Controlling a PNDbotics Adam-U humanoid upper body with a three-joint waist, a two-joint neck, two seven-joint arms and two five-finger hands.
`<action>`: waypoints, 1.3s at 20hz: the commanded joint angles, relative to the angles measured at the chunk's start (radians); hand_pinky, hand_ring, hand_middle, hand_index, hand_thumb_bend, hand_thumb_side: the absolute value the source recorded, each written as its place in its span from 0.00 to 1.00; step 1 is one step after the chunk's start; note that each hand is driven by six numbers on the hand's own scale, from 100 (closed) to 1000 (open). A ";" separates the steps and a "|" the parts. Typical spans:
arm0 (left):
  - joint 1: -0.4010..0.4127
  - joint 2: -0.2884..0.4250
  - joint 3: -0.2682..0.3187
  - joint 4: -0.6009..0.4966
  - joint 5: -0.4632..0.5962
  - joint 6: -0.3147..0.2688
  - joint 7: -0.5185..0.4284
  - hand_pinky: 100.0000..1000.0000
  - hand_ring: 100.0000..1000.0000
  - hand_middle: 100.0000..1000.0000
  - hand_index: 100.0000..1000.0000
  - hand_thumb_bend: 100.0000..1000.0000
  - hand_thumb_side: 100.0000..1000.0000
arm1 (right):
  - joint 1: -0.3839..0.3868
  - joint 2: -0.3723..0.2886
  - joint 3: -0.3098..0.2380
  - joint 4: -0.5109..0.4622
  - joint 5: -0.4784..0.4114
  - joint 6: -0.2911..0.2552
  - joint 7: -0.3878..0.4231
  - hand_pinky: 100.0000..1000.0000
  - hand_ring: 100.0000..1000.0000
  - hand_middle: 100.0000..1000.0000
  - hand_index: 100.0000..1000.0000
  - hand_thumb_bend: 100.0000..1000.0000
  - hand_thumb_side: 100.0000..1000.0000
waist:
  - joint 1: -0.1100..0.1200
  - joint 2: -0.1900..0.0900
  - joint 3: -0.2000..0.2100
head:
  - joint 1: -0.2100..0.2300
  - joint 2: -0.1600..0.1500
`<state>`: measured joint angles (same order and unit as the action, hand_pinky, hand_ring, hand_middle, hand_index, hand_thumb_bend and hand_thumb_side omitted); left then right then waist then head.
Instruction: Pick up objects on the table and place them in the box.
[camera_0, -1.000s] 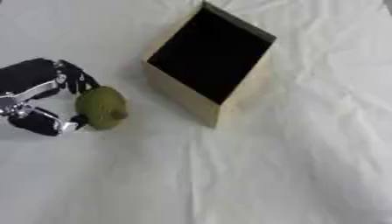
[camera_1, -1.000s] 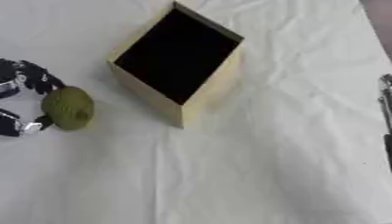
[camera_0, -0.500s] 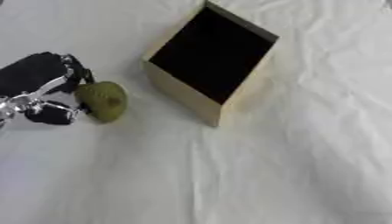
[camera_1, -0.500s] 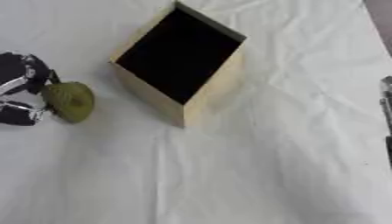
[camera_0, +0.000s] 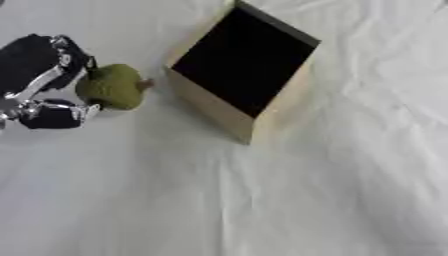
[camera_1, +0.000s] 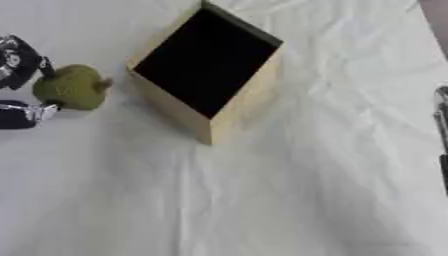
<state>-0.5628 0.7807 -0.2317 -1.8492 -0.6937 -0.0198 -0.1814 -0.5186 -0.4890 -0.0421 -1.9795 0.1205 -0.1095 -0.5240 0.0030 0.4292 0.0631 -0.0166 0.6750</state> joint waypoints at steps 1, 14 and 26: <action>-0.006 0.050 0.035 -0.056 0.011 0.007 0.018 0.23 0.14 0.04 0.37 0.12 0.00 | -0.008 -0.021 -0.007 -0.021 -0.004 -0.001 0.000 0.81 0.68 0.66 0.83 0.32 0.58 | 0.001 -0.024 0.003 | -0.007 0.001; -0.137 0.033 0.044 -0.118 0.007 0.009 0.041 0.23 0.16 0.08 0.39 0.14 0.00 | -0.009 -0.025 -0.007 -0.021 -0.004 -0.002 0.002 0.81 0.68 0.66 0.83 0.32 0.58 | 0.003 -0.032 0.000 | -0.030 -0.002; -0.430 -0.219 -0.084 0.119 -0.110 -0.122 -0.046 0.26 0.17 0.09 0.40 0.12 0.00 | -0.020 -0.022 -0.004 -0.021 -0.006 -0.003 0.007 0.81 0.68 0.66 0.83 0.32 0.58 | 0.006 -0.041 -0.005 | -0.006 0.003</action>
<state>-0.9692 0.5704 -0.3123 -1.7455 -0.7873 -0.1233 -0.2227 -0.5273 -0.4890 -0.0420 -1.9795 0.1201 -0.1117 -0.5206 0.0087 0.4185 0.0596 -0.0288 0.6753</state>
